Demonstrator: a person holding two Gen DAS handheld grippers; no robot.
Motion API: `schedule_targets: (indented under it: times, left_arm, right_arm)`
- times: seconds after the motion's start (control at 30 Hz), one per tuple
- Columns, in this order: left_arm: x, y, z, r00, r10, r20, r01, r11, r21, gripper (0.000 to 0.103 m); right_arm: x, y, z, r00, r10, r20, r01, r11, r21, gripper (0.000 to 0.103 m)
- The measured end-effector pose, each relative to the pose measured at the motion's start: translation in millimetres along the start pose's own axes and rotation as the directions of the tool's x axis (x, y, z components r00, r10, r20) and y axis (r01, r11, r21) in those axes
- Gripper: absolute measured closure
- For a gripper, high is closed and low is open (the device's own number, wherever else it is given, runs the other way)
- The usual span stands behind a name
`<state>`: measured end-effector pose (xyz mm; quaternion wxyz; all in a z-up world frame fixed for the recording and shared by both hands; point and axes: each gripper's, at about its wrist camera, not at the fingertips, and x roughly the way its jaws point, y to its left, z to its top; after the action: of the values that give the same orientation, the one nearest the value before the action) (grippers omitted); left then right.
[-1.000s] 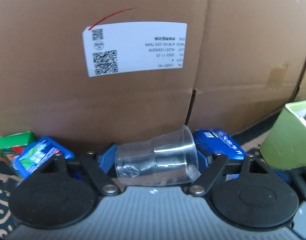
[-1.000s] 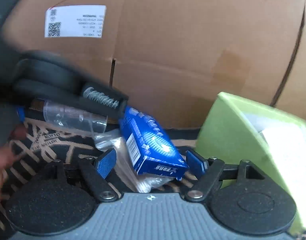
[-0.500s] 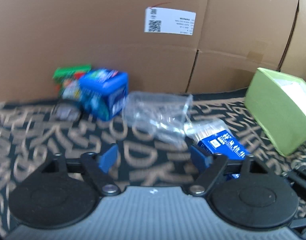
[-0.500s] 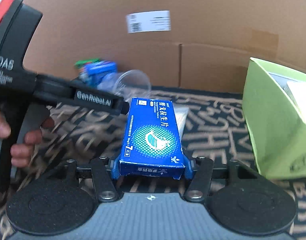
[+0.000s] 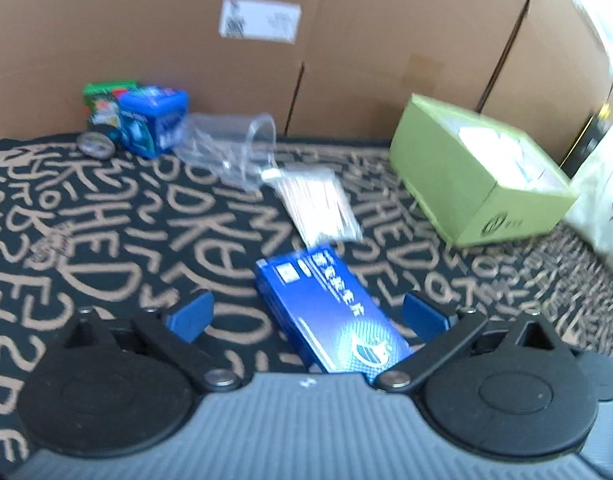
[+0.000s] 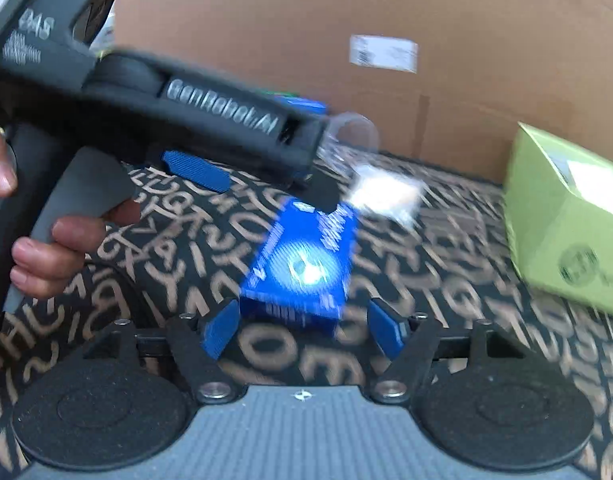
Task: Organize objects
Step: 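Grasp the blue medicine box with the left tool from the right tool, then carry the medicine box with the left tool while the right tool carries a clear bag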
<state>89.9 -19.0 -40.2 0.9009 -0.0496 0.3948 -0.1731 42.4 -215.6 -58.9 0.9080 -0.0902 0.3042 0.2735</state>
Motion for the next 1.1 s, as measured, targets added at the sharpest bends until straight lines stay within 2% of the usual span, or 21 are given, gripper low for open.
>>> schedule_targets:
  times: [0.1, 0.17, 0.2, 0.3, 0.4, 0.5, 0.67, 0.83, 0.93, 0.97, 1.0, 1.07, 1.1]
  left_arm:
    - [16.4, -14.1, -2.6, 1.000, 0.010, -0.027, -0.009, 1.000, 0.027, 0.000]
    - [24.2, -23.9, -6.0, 0.994, 0.111, 0.008, -0.111, 0.988, 0.103, 0.004]
    - [27.0, -25.7, -7.8, 0.991, 0.135, 0.023, -0.137, 0.980, 0.141, 0.007]
    - [18.9, -16.3, -9.3, 0.990, 0.135, 0.028, -0.138, 0.978, 0.157, 0.020]
    - [4.7, 3.1, -9.6, 0.984, 0.175, 0.027, -0.177, 0.978, 0.107, 0.021]
    - [-15.6, 20.6, -12.2, 0.984, 0.172, 0.055, -0.175, 0.983, 0.051, 0.015]
    - [-30.4, 33.4, -16.2, 0.977, 0.200, 0.077, -0.202, 0.979, 0.021, 0.011]
    - [-25.2, 30.6, -16.1, 0.985, 0.159, 0.065, -0.162, 0.986, 0.048, 0.005]
    - [-18.8, 25.0, -15.5, 0.983, 0.174, 0.061, -0.178, 0.981, 0.082, 0.005]
    - [-16.4, 23.2, -15.7, 0.982, 0.180, 0.059, -0.185, 0.978, 0.097, 0.008]
    - [-13.7, 23.3, -15.0, 0.982, 0.180, 0.053, -0.185, 0.977, 0.110, 0.015]
    - [-6.7, 24.6, -12.7, 0.985, 0.174, 0.024, -0.175, 0.978, 0.114, 0.020]
    - [-4.8, 23.8, -11.9, 0.984, 0.177, 0.026, -0.179, 0.977, 0.117, 0.019]
  right_arm:
    - [-19.4, -19.7, -11.8, 1.000, 0.006, -0.014, -0.004, 0.995, 0.095, 0.028]
    - [-30.6, -27.4, -17.5, 0.999, -0.039, -0.020, 0.042, 0.991, 0.129, 0.028]
    - [-33.3, -32.7, -18.3, 0.997, -0.077, -0.024, 0.079, 0.987, 0.139, 0.028]
    - [-33.8, -44.2, -15.5, 0.985, -0.173, -0.020, 0.174, 0.970, 0.172, 0.028]
    - [-23.6, -51.0, -9.0, 0.984, -0.180, 0.009, 0.175, 0.963, 0.207, 0.028]
    - [-4.4, -50.0, 7.4, 0.983, -0.182, 0.039, 0.170, 0.964, 0.206, 0.028]
    - [34.1, -51.0, 44.8, 0.987, -0.145, 0.074, 0.123, 0.961, 0.249, 0.028]
    - [88.3, -50.3, 77.3, 0.987, -0.159, 0.020, 0.146, 0.947, 0.287, 0.028]
    - [110.6, -50.7, 84.3, 0.987, -0.163, -0.008, 0.158, 0.945, 0.287, 0.028]
    - [111.1, -48.8, 84.3, 0.984, -0.179, -0.005, 0.174, 0.948, 0.265, 0.036]
    - [110.0, -47.9, 82.9, 0.981, -0.192, -0.010, 0.188, 0.950, 0.247, 0.053]
    - [101.7, -49.1, 77.0, 0.979, -0.205, -0.007, 0.201, 0.953, 0.226, 0.070]
    - [96.4, -52.8, 72.7, 0.980, -0.200, -0.006, 0.196, 0.953, 0.229, 0.074]
